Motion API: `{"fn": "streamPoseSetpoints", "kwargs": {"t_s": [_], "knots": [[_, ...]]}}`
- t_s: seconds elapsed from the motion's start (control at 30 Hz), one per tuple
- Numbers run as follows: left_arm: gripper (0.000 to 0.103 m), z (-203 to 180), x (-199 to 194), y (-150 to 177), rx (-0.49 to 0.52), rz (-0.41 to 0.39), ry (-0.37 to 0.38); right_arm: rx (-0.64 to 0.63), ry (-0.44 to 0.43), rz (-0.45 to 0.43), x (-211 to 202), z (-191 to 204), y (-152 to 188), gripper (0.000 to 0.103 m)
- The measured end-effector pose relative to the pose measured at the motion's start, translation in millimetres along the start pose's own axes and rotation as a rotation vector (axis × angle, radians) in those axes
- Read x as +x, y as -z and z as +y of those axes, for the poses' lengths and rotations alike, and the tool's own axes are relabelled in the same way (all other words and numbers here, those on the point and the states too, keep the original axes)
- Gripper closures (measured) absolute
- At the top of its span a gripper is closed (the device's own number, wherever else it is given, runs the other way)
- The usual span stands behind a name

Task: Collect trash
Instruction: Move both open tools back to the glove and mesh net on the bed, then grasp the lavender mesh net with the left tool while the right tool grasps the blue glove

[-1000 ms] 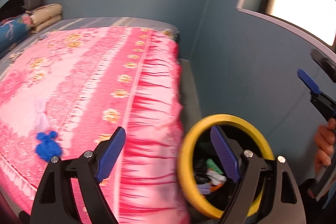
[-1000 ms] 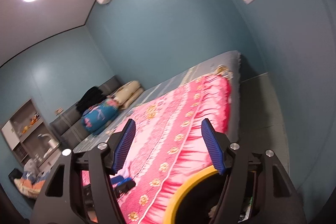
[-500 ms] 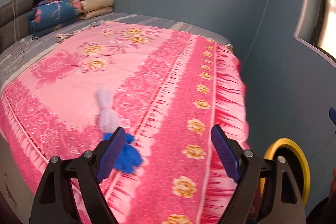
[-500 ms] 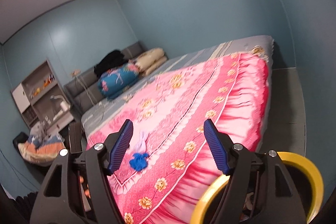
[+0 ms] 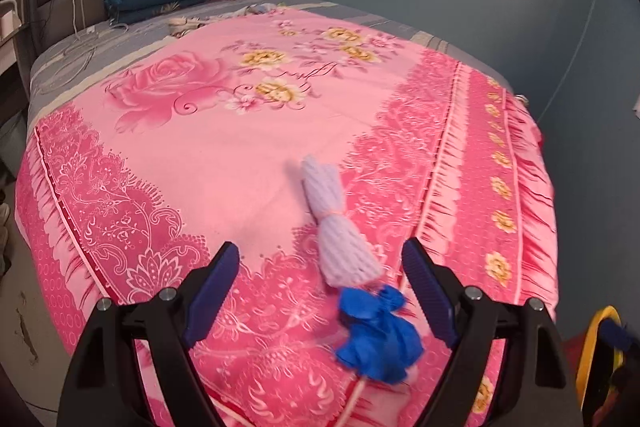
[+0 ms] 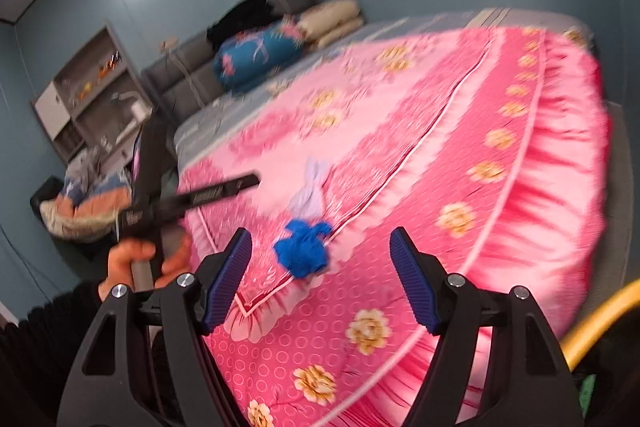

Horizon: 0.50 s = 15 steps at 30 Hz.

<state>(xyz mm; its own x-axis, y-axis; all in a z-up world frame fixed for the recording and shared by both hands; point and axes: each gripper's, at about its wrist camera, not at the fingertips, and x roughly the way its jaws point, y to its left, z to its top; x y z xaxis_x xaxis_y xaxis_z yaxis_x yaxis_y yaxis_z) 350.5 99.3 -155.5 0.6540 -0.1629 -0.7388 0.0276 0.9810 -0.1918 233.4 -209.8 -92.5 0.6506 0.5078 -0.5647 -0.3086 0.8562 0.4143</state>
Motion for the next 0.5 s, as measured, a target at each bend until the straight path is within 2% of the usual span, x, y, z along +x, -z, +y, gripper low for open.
{"fn": "streamPoseSetpoints", "kwargs": {"t_s": [0.07, 0.23, 0.5], "knots": [[0.023, 7.1, 18.6, -5.1, -0.028, 0.028, 0.008, -0.007, -0.01, 0.059, 33.4, 8.6, 3.9, 0.035], [0.023, 7.4, 56.5, -13.3, -0.027, 0.069, -0.001, -0.042, 0.042, 0.154, 95.8, 24.4, 13.5, 0.035], [0.023, 4.8, 100.1, -22.4, -0.012, 0.135, 0.007, -0.042, 0.083, 0.256, 154.4, 28.7, 19.5, 0.035]]}}
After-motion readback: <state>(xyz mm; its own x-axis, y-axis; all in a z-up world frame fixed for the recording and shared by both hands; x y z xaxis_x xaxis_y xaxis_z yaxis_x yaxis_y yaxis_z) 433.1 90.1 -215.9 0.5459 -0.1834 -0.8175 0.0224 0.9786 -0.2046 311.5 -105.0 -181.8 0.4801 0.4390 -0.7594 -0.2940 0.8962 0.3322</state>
